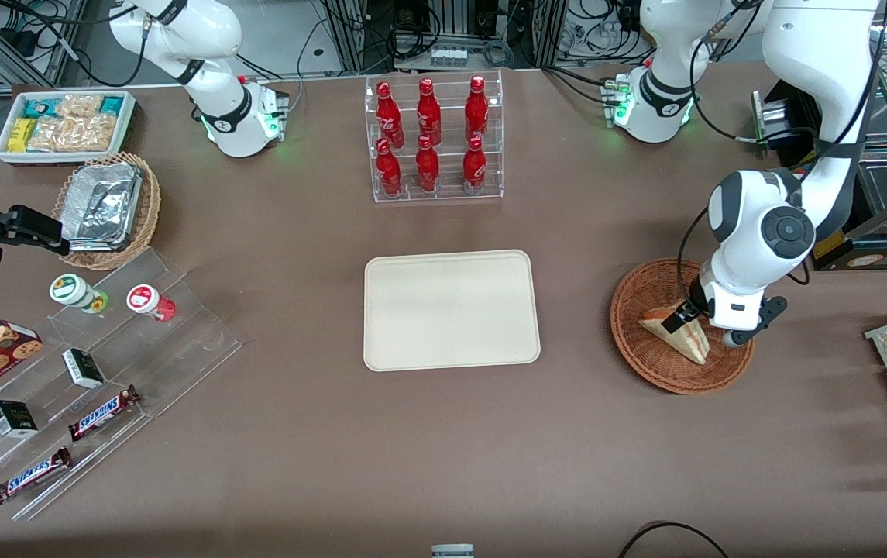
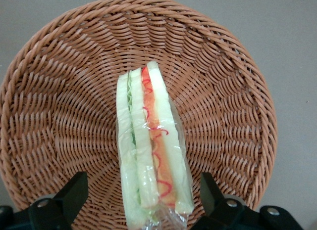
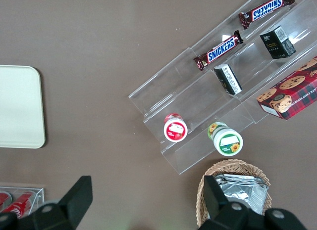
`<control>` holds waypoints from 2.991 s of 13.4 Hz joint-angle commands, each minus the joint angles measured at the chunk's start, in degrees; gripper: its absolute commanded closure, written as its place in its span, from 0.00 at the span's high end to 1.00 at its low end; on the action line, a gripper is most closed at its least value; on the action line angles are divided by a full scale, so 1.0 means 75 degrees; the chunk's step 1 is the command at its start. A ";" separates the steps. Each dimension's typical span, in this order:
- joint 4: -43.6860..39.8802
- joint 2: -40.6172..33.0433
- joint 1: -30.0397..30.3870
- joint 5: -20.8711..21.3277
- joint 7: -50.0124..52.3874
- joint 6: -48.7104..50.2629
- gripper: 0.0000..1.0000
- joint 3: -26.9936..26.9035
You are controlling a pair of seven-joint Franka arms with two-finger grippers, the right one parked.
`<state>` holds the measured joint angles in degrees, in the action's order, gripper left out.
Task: Place sandwich from basket to tray
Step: 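Lower the left gripper and close it on the wrapped sandwich, then lift the sandwich out of the basket and carry it toward the tray, then lower the sandwich onto the cream tray and open the left gripper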
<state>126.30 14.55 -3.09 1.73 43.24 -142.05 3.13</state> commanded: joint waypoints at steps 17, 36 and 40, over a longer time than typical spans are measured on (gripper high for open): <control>-0.3911 -0.0114 -0.2348 0.0707 0.0281 0.5251 0.00 0.0063; -0.6505 0.3989 -0.5786 0.0589 0.0516 0.3285 0.00 0.0251; -0.6399 0.4211 -0.5915 0.0589 0.0551 0.3201 0.11 0.0251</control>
<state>79.24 44.98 -46.37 5.89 46.58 -117.86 5.34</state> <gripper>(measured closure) 0.855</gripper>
